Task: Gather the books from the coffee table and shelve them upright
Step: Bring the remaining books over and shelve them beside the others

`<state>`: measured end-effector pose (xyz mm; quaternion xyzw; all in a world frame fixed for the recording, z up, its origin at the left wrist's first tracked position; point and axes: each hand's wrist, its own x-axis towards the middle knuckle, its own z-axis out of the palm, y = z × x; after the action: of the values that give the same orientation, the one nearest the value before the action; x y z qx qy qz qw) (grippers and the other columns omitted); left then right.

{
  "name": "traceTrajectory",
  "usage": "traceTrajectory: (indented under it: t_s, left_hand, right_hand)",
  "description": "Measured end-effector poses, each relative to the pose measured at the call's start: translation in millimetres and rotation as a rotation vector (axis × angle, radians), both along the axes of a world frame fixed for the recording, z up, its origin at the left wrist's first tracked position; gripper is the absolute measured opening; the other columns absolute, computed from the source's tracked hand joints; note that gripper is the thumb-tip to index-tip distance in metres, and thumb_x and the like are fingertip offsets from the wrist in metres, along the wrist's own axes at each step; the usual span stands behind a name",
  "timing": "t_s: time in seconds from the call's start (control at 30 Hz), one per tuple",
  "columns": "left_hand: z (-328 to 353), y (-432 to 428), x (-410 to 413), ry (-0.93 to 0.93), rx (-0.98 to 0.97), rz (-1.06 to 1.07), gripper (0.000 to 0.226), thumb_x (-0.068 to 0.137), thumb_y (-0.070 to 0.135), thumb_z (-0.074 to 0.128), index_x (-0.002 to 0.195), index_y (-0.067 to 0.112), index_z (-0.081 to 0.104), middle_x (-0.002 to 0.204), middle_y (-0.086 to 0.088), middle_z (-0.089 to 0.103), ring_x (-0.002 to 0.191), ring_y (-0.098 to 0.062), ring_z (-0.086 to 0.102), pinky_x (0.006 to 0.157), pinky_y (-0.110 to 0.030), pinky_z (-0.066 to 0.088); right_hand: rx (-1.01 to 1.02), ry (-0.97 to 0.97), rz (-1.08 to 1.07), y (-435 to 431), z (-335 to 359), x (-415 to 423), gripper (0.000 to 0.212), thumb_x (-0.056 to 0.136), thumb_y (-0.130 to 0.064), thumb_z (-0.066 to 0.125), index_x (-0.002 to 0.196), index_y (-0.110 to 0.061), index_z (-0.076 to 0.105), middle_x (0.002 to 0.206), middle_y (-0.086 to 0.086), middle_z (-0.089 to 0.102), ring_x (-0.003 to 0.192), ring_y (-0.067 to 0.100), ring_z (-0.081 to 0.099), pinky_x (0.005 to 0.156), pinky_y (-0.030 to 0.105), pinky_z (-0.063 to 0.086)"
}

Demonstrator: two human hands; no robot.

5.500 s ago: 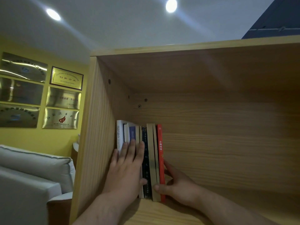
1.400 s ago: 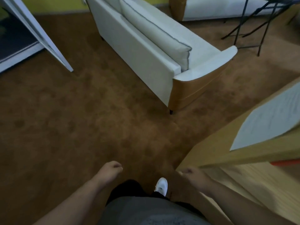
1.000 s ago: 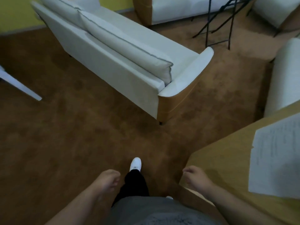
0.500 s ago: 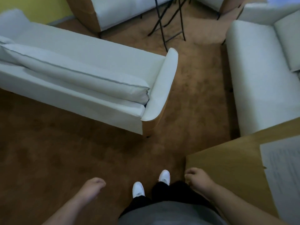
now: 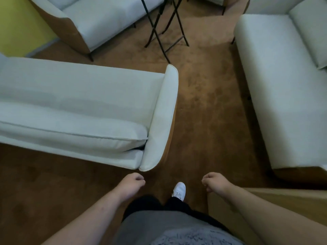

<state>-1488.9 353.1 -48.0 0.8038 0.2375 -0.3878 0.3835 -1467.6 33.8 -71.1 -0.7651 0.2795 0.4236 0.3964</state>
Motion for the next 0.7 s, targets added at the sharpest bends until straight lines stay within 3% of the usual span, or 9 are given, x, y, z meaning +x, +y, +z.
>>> traceTrajectory:
  t_s: [0.17, 0.23, 0.3, 0.37, 0.5, 0.6, 0.7]
  left_hand:
    - [5, -19, 65, 0.058, -0.048, 0.04, 0.01, 0.096, 0.018, 0.059, 0.105, 0.018, 0.063, 0.088, 0.0, 0.062, 0.077, -0.015, 0.058, 0.062, -0.027, 0.045]
    - [2, -24, 91, 0.068, -0.074, 0.034, 0.015, 0.092, 0.015, 0.061, 0.107, 0.013, 0.063, 0.077, -0.002, 0.056, 0.064, -0.014, 0.051, 0.055, -0.025, 0.037]
    - [-4, -31, 116, 0.058, -0.082, 0.07, 0.017, 0.088, 0.014, 0.062, 0.104, 0.009, 0.064, 0.073, -0.005, 0.051, 0.061, -0.016, 0.044, 0.055, -0.026, 0.031]
    - [-9, -41, 142, 0.038, -0.081, 0.09, 0.012, 0.092, 0.01, 0.058, 0.102, 0.011, 0.066, 0.075, -0.006, 0.054, 0.067, -0.017, 0.047, 0.059, -0.028, 0.035]
    - [-24, -66, 200, 0.068, -0.174, 0.12, 0.015, 0.097, 0.01, 0.054, 0.107, 0.013, 0.064, 0.085, -0.007, 0.058, 0.078, -0.018, 0.052, 0.068, -0.028, 0.043]
    - [-37, -83, 254, 0.094, -0.225, 0.178, 0.015, 0.097, 0.008, 0.053, 0.106, 0.011, 0.064, 0.088, -0.008, 0.058, 0.079, -0.019, 0.053, 0.066, -0.026, 0.043]
    - [-42, -92, 304, 0.114, -0.221, 0.147, 0.006, 0.092, 0.012, 0.055, 0.088, 0.012, 0.061, 0.084, -0.011, 0.053, 0.075, -0.02, 0.048, 0.064, -0.029, 0.04]
  right_hand:
    - [0.01, -0.07, -0.162, -26, 8, 64, 0.016, 0.097, -0.014, 0.056, 0.108, -0.012, 0.068, 0.094, 0.012, 0.066, 0.084, 0.025, 0.062, 0.073, 0.038, 0.053]
    - [0.031, -0.084, -0.244, -31, 11, 81, 0.011, 0.098, -0.015, 0.056, 0.103, -0.016, 0.066, 0.097, 0.008, 0.068, 0.09, 0.024, 0.065, 0.08, 0.036, 0.056]
    - [0.04, -0.054, -0.311, -34, 10, 93, 0.009, 0.101, -0.017, 0.055, 0.1, -0.02, 0.063, 0.102, 0.006, 0.068, 0.098, 0.027, 0.067, 0.089, 0.04, 0.058]
    - [0.045, -0.015, -0.353, -41, 7, 105, 0.008, 0.102, -0.019, 0.054, 0.102, -0.021, 0.062, 0.105, 0.004, 0.067, 0.1, 0.026, 0.066, 0.089, 0.041, 0.058]
    - [-0.029, 0.034, -0.311, -59, 0, 141, 0.011, 0.102, -0.02, 0.054, 0.109, -0.019, 0.062, 0.107, 0.006, 0.066, 0.099, 0.025, 0.066, 0.08, 0.034, 0.056]
    - [-0.106, 0.076, -0.209, -80, 2, 179, 0.013, 0.101, -0.02, 0.055, 0.113, -0.021, 0.062, 0.107, 0.002, 0.065, 0.099, 0.019, 0.064, 0.083, 0.032, 0.056]
    - [-0.179, 0.123, 0.008, -105, 6, 224, 0.029, 0.1, -0.023, 0.058, 0.128, -0.018, 0.061, 0.12, 0.0, 0.064, 0.111, 0.017, 0.061, 0.094, 0.03, 0.051]
